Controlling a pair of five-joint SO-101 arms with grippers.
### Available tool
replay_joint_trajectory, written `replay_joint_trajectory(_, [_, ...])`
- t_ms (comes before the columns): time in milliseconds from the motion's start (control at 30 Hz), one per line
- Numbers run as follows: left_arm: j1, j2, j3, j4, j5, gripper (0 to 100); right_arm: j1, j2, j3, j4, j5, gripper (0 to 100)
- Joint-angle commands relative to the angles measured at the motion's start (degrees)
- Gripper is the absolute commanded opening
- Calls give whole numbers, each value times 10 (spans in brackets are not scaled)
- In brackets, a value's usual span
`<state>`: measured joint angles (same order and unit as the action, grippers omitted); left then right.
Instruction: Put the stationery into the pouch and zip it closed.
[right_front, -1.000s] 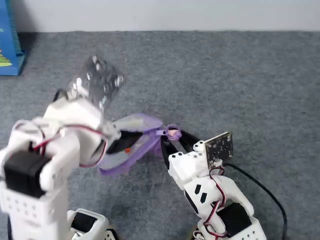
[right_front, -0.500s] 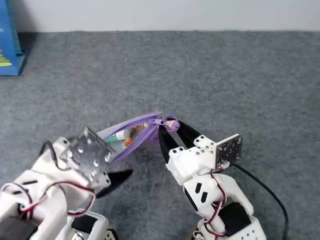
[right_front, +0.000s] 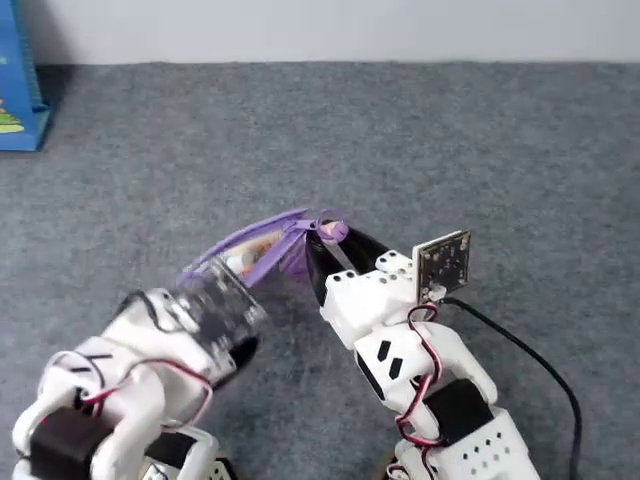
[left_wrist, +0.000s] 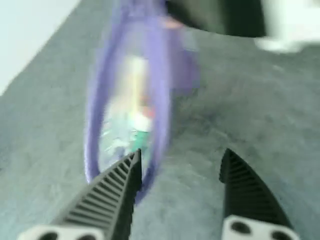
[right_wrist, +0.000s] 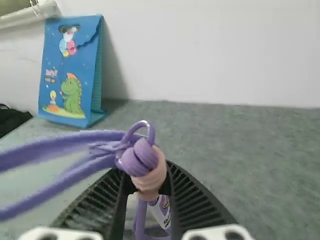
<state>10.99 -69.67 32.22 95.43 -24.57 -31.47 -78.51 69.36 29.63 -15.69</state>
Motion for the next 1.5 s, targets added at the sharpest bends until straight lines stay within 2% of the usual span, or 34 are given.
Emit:
replay_joint_trajectory(0, [-97,43,13,-83,-5,239,6,1,-42,28,-6,8])
replay_joint_trajectory(167, [-129,119,54,-201,11,239,4,-40,-42,65,-3,8])
replay_joint_trajectory(367, [-129,236,26,-337,114,239,-14,-136,-42,169,34,8])
replay_joint_trajectory(467, [-107,293,-15,-375,162,239,-30,-175,-42,206,35,8])
replay_joint_trajectory(767, [18,417,-115,-374,168,239,-36,-209,-42,251,60,8])
replay_joint_trajectory(1033, [96,438,-123,-373,164,239,-36,-209,-42,258,59,8])
replay_joint_trajectory(1167, [132,441,-120,-369,121,239,-36,-218,-42,258,58,8])
replay_joint_trajectory(1300, [155,441,-124,-356,103,239,-36,-260,-44,259,58,8])
replay_joint_trajectory(1467, [133,440,-121,-356,102,239,-32,-255,-62,254,58,8])
